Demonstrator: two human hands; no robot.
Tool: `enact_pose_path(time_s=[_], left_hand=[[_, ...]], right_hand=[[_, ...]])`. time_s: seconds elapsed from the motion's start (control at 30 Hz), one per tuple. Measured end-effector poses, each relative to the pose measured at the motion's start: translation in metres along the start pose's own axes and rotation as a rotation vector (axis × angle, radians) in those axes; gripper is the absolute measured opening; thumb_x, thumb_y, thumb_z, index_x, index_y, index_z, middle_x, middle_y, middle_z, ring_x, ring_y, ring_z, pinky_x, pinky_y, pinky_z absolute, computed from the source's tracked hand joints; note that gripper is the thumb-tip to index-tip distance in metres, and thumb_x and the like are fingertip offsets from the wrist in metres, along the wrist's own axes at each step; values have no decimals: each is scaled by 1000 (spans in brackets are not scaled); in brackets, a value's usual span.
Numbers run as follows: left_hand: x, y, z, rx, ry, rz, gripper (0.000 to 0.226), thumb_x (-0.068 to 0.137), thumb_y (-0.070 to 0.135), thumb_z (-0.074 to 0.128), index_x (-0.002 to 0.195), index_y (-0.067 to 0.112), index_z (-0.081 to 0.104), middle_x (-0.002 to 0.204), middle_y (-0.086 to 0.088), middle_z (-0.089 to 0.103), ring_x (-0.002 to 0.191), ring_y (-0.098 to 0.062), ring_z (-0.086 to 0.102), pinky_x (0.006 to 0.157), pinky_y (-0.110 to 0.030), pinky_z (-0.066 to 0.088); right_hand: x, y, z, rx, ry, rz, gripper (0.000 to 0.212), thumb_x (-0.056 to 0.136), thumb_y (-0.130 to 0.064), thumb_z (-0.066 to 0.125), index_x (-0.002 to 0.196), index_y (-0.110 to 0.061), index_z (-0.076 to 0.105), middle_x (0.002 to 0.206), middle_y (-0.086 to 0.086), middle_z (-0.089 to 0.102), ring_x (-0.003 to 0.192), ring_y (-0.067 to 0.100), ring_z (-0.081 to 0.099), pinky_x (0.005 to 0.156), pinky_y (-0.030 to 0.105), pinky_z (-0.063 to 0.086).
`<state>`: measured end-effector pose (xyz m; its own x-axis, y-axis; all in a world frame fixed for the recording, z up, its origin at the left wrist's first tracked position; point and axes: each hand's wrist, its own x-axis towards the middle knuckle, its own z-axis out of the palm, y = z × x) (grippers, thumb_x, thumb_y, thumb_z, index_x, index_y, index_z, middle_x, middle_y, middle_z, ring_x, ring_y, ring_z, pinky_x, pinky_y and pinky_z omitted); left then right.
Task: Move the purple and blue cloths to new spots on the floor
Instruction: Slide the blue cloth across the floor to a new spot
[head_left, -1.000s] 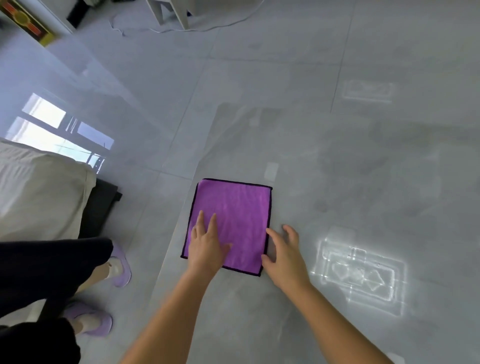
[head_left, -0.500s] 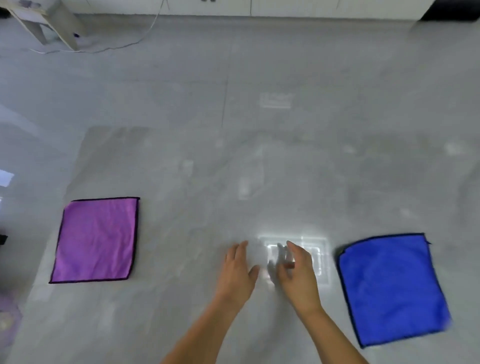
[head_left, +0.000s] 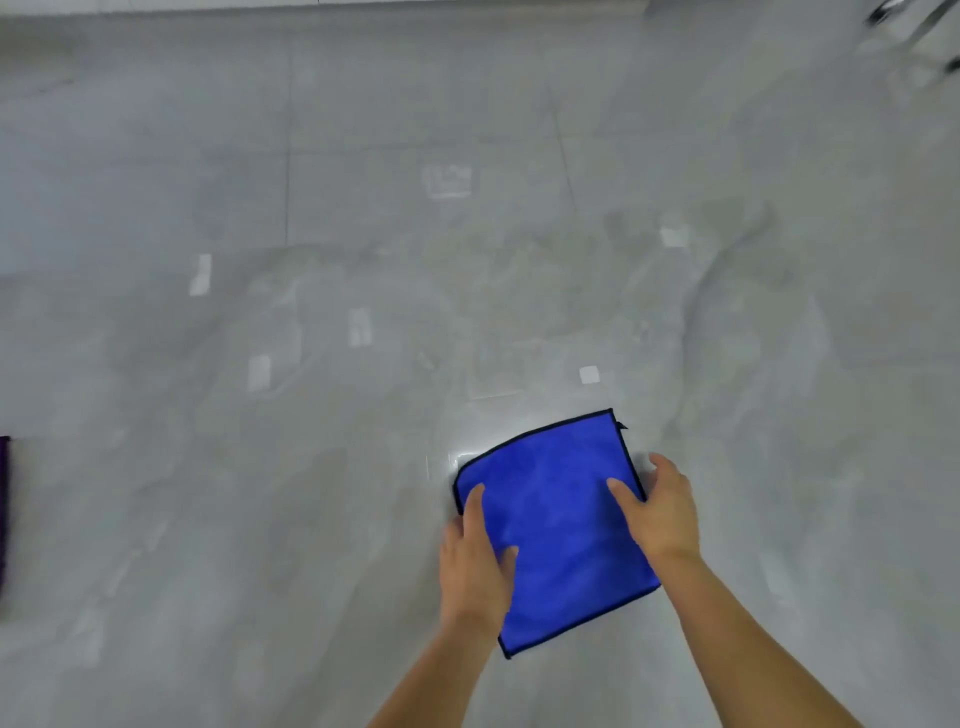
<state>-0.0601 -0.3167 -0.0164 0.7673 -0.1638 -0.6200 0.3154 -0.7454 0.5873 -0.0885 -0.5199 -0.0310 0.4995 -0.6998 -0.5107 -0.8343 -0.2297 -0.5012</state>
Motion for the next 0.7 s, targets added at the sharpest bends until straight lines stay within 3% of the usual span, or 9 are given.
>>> enact_pose_path(time_s=[0.13, 0.27, 0.4, 0.47, 0.53, 0.7], left_hand=[[7, -2, 7, -6, 202, -96, 82, 80, 14, 68, 141, 31, 16, 125, -4, 36, 113, -22, 44, 100, -39, 44], [14, -6, 15, -7, 170, -69, 73, 83, 12, 61, 140, 32, 20, 109, 0, 51, 103, -22, 46, 96, -37, 44], [17, -6, 23, -61, 133, -58, 48, 88, 13, 53, 130, 30, 38, 111, 1, 56, 100, -19, 53, 89, -36, 50], [19, -6, 23, -126, 146, -65, 44, 90, 14, 52, 128, 33, 42, 109, 1, 56, 86, -13, 55, 77, -28, 48], [23, -3, 23, -178, 147, -36, 45, 90, 15, 52, 129, 36, 42, 108, 5, 58, 80, -6, 54, 74, -24, 44], [45, 31, 30, -329, 184, -29, 44, 87, 18, 59, 122, 37, 40, 108, 6, 58, 92, -10, 57, 76, -27, 52]], right_hand=[[17, 4, 11, -27, -52, -33, 53, 81, -34, 68, 123, -6, 51, 120, 15, 59, 107, 32, 58, 92, 48, 52], [23, 9, 16, -89, -39, -70, 21, 88, -29, 60, 86, -8, 59, 91, 12, 62, 75, 26, 60, 67, 40, 55], [24, 21, 10, -79, -4, -104, 31, 90, -33, 56, 63, -21, 46, 64, 1, 56, 54, 15, 50, 52, 32, 45], [24, 26, 7, -85, 3, -96, 35, 89, -37, 55, 60, -23, 43, 58, -1, 54, 52, 16, 49, 48, 30, 41], [27, 30, 3, -93, 8, -107, 37, 89, -41, 54, 59, -23, 41, 56, -1, 53, 51, 18, 49, 46, 28, 38], [48, 35, -15, -30, 70, -109, 32, 90, -41, 52, 69, -17, 50, 57, -3, 54, 53, 18, 52, 46, 32, 42]])
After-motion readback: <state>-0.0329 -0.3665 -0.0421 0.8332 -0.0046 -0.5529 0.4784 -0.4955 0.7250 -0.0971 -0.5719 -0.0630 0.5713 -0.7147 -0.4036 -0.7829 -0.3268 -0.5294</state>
